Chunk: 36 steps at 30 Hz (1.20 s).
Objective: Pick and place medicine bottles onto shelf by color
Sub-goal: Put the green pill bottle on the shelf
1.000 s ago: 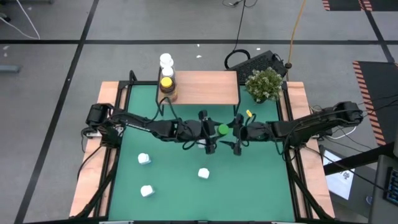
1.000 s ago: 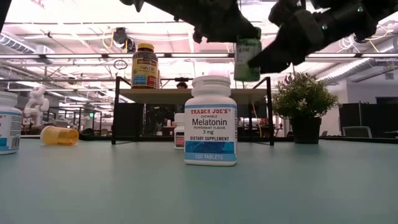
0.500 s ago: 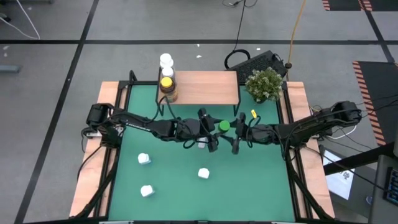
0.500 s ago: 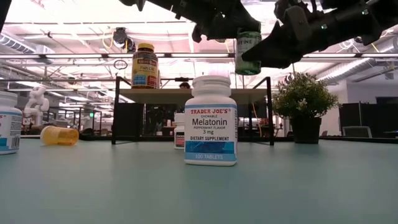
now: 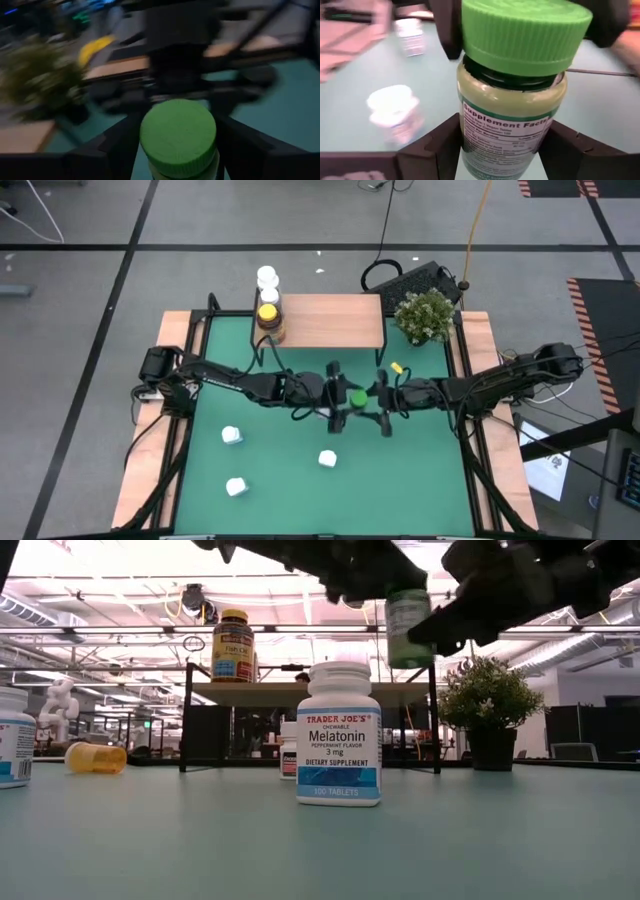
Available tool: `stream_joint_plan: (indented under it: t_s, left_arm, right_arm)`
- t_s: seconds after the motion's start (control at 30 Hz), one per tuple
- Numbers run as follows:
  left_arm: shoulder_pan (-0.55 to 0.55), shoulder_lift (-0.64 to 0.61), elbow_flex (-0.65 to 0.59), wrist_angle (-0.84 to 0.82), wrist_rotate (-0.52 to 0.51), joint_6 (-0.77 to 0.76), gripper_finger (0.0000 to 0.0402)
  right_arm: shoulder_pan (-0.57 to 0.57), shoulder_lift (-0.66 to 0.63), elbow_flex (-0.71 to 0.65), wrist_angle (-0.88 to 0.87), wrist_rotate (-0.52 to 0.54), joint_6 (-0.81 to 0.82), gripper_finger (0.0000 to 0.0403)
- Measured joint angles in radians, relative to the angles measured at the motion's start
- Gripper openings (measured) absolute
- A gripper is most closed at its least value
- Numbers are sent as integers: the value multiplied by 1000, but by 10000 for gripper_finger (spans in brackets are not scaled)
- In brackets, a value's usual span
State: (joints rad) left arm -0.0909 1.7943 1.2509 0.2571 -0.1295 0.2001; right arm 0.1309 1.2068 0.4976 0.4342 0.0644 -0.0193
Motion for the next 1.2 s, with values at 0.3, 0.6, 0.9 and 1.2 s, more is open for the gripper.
stream_joint_plan:
  t_s: [0.3,0.6,0.9,1.2]
  left_arm:
    - [-4,0,0,6,79,-5,270]
    - [-2,0,0,-10,87,-40,198]
    - [-2,-13,0,-71,2,-48,198]
    - [42,-177,-1,-225,-307,0,198]
  right_arm:
    - [-20,0,0,8,-129,-21,209]
    - [-20,1,-1,16,-119,-45,224]
    - [-4,-18,-1,-25,-43,-84,317]
    - [-6,-190,0,-218,193,-28,325]
